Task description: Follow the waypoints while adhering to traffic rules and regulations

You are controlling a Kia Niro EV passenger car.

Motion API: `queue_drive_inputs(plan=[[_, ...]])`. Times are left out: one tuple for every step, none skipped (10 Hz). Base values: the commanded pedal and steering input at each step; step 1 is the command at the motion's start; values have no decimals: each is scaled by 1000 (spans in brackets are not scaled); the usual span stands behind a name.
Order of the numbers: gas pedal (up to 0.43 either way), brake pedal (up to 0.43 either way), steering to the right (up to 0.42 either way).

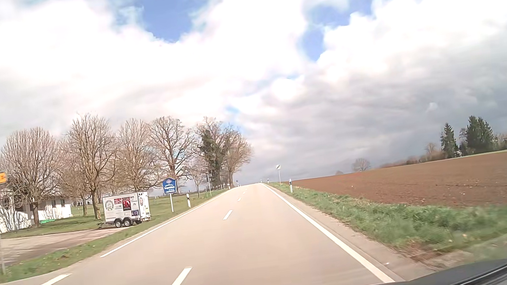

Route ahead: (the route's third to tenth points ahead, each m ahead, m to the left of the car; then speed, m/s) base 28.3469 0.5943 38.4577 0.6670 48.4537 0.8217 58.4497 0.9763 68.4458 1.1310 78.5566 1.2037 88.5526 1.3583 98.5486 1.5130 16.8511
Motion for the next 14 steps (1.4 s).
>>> queue_drive_inputs(plan=[[287,0,-3],[287,0,-3],[287,0,-3],[287,0,-3],[287,0,-3],[287,0,-3],[287,0,-2],[287,0,-2],[287,0,-2],[287,0,-1],[287,0,-1],[287,0,-1],[287,0,-1],[287,0,-1]])
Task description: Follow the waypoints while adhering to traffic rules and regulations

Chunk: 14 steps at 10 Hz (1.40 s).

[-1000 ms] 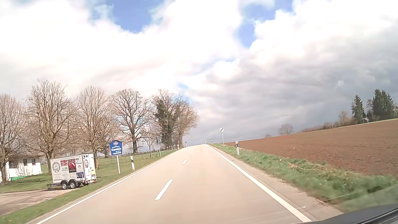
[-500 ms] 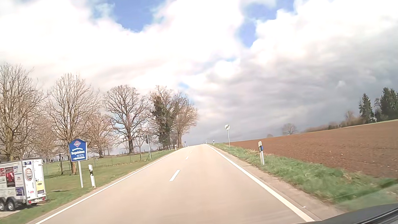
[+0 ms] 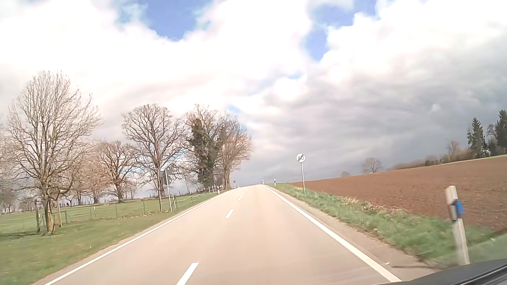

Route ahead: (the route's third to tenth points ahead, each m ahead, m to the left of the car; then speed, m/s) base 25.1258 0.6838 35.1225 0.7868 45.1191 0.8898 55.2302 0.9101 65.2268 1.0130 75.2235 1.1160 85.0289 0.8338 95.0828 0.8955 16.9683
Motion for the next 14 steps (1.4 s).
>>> queue_drive_inputs(plan=[[287,0,-1],[287,0,-1],[287,0,-1],[287,0,-1],[287,0,-2],[287,0,-2],[287,0,-2],[287,0,-2],[287,0,-2],[287,0,-2],[287,0,-2],[287,0,-2],[287,0,-2],[287,0,-2]])
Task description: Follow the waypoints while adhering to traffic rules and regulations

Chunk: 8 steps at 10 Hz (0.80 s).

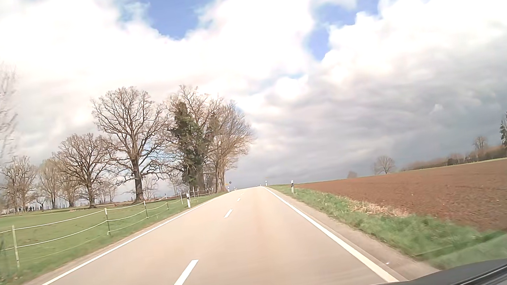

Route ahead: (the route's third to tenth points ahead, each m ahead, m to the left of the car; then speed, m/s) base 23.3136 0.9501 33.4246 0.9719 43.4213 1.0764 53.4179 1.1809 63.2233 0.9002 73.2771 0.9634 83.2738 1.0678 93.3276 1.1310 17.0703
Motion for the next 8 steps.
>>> queue_drive_inputs(plan=[[287,0,-2],[287,0,-2],[287,0,-2],[287,0,-2],[287,0,-2],[287,0,-2],[287,0,-3],[287,0,-3]])
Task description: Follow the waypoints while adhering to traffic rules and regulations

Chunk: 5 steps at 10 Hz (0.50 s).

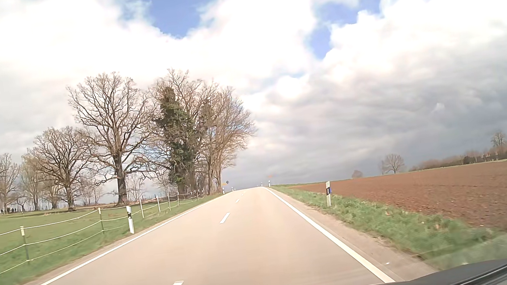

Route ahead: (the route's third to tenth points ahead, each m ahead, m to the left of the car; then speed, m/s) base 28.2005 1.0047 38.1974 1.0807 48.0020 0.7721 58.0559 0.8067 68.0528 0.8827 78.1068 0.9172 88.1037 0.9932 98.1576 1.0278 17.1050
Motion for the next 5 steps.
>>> queue_drive_inputs(plan=[[287,0,-3],[287,0,-3],[287,0,-3],[287,0,-3],[287,0,-3]])
